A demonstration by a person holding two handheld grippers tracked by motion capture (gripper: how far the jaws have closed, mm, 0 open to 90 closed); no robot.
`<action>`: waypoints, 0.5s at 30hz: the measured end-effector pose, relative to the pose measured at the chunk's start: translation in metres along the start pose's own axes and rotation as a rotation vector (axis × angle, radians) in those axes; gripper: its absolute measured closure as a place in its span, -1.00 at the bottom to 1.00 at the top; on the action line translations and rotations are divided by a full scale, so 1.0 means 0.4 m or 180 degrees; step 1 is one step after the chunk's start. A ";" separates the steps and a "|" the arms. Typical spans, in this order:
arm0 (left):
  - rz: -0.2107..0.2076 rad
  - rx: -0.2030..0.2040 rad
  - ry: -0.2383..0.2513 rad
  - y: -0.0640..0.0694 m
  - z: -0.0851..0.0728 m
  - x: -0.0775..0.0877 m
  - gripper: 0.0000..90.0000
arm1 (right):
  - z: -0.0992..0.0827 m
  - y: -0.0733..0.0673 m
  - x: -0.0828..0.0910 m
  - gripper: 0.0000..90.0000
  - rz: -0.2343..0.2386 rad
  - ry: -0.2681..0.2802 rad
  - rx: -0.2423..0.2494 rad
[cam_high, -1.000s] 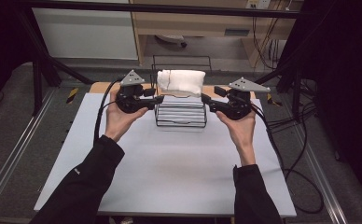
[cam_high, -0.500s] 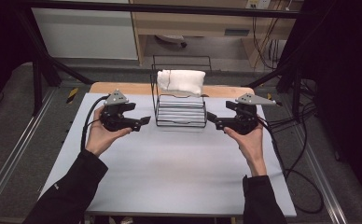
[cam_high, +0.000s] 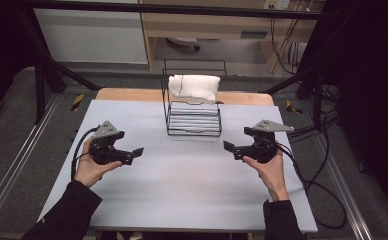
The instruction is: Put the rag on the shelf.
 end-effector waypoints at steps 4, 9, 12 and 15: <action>0.0034 0.0055 0.0016 -0.016 -0.053 0.012 -0.87 | -0.049 0.000 0.000 -0.98 0.0025 -0.0108 -0.0046; 0.0053 0.0130 -0.0002 -0.031 -0.116 0.023 -0.86 | -0.108 0.004 0.003 -0.98 0.0048 -0.0186 -0.0125; 0.0049 0.0175 -0.0012 -0.036 -0.145 0.029 -0.85 | -0.140 0.004 0.008 -0.98 0.0072 -0.0230 -0.0154; 0.0055 0.0181 -0.0026 -0.041 -0.170 0.035 -0.85 | -0.169 0.008 0.016 -0.98 0.0062 -0.0272 -0.0181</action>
Point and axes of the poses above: each handheld gripper's, and its own axes: x roughly backward along the jaws, z roughly out of its top, y roughly to its right, the point moved 8 cm from there along -x, roughly forward along the jaws, and after that the axes turned 12 degrees about z, right-handed, at the moved point
